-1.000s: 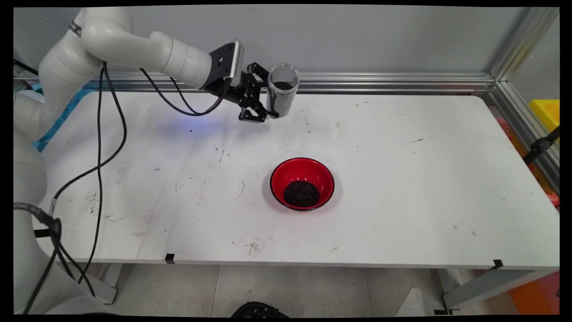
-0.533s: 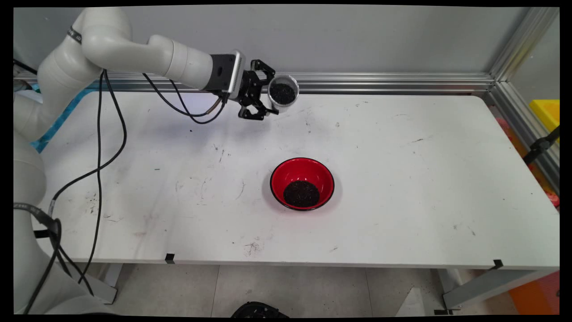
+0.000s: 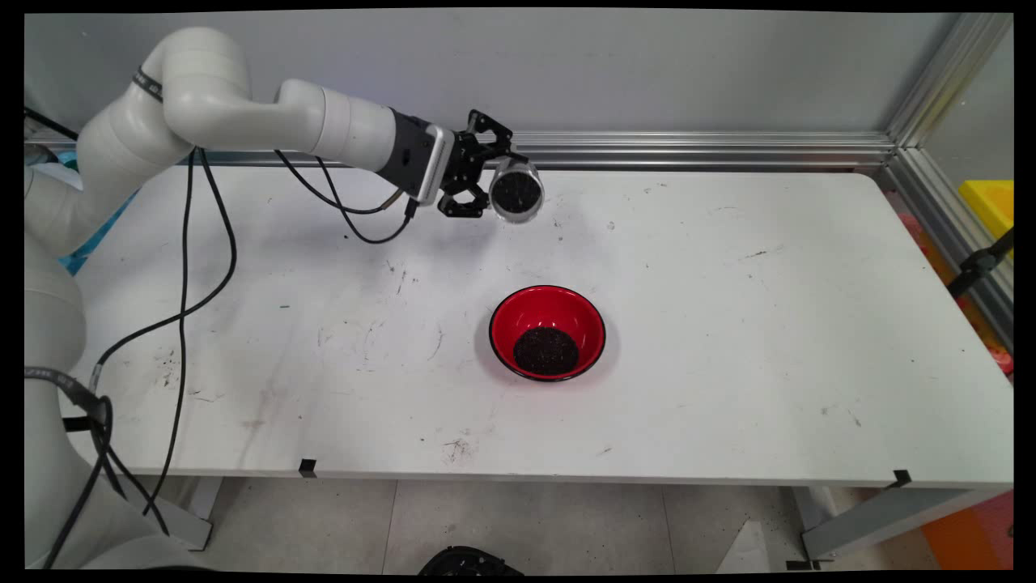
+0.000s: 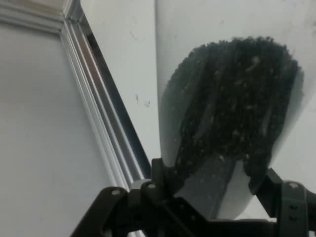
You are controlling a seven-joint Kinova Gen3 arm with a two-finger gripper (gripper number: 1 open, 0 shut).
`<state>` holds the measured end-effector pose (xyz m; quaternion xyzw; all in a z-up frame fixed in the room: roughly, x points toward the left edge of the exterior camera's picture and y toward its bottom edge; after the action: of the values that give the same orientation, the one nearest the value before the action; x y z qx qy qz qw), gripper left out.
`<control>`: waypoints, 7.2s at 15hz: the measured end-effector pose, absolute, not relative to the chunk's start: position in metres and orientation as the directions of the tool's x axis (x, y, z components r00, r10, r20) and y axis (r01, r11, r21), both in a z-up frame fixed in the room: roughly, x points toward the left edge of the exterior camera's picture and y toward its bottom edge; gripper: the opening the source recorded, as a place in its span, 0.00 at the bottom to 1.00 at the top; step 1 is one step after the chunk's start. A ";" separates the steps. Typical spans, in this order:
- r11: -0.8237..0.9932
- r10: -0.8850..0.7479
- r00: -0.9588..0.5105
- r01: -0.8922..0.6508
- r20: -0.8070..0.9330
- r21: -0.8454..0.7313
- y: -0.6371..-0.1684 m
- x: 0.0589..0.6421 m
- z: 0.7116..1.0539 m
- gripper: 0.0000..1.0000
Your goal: Pour the black seasoning powder in the red bowl
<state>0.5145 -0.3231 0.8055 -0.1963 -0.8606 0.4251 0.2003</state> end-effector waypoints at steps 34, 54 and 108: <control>-0.039 0.600 -0.656 0.548 -0.458 -0.835 -0.306 0.475 0.793 0.00; -0.192 0.600 -0.552 0.603 -0.579 -0.774 -0.288 0.456 0.776 0.00; 0.190 0.652 -0.731 0.416 -0.202 -0.889 -0.290 0.452 0.807 0.00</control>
<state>0.4522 -0.2900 0.8068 -0.3497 -0.7633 0.5317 0.1112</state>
